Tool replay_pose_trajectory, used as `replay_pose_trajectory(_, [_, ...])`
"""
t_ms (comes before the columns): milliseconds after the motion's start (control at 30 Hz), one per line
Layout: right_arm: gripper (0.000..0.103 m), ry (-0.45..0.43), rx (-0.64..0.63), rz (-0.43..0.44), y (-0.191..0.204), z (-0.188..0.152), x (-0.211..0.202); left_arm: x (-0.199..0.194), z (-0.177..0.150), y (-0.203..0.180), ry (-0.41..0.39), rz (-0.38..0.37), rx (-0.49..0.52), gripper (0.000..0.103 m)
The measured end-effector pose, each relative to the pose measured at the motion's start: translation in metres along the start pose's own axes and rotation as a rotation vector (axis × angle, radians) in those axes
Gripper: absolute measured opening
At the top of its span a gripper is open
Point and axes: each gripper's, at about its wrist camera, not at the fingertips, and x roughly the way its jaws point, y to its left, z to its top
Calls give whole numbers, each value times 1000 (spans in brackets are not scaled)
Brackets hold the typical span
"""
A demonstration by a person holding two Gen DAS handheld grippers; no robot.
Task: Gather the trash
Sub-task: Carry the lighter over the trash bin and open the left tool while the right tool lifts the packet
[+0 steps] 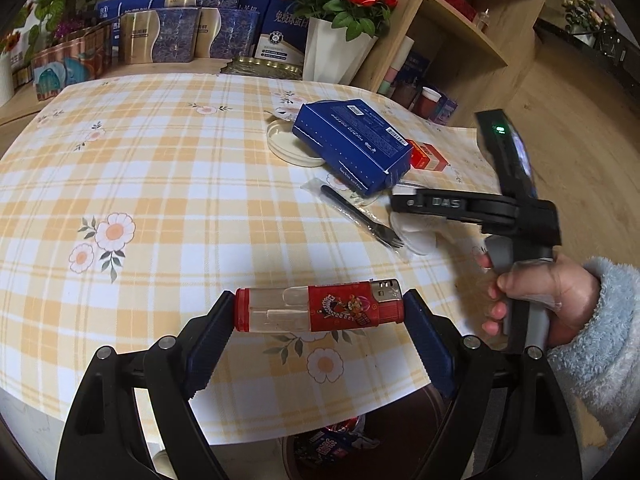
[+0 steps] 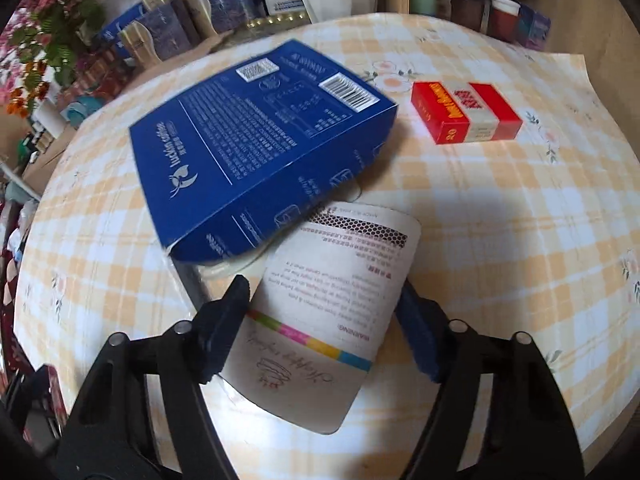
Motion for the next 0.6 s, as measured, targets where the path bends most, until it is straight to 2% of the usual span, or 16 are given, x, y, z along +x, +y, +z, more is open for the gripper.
replay_pose_trajectory(33, [59,-15,0,10,-4,-1,-5,-1,-1,-1,0,-3,-1,82])
replay_pose_trajectory(67, [41,-26,5,30,-10,-2,-11,-1,-2,-1,0,-6,-1,82])
replay_pose_trajectory(167, [41,-32,3,52,-22,-3,-21,0,-4,-4,2,-13,3,82])
replay_pose_trajectory(233, [38,-28,-8,59,-26,-7,-23,1,-5,-7,9,-15,12,82])
replay_pose_trajectory(300, [33,-35,19,98,-33,-10,-27,2,-6,-10,10,-17,15,82])
replay_pose_trajectory(467, [11,-111,96,235,-43,-11,-52,-3,-8,-16,5,-32,19,82])
replay_pose_trajectory(600, [8,-182,90,283,-38,-7,-76,-9,-8,-20,1,-40,35,82])
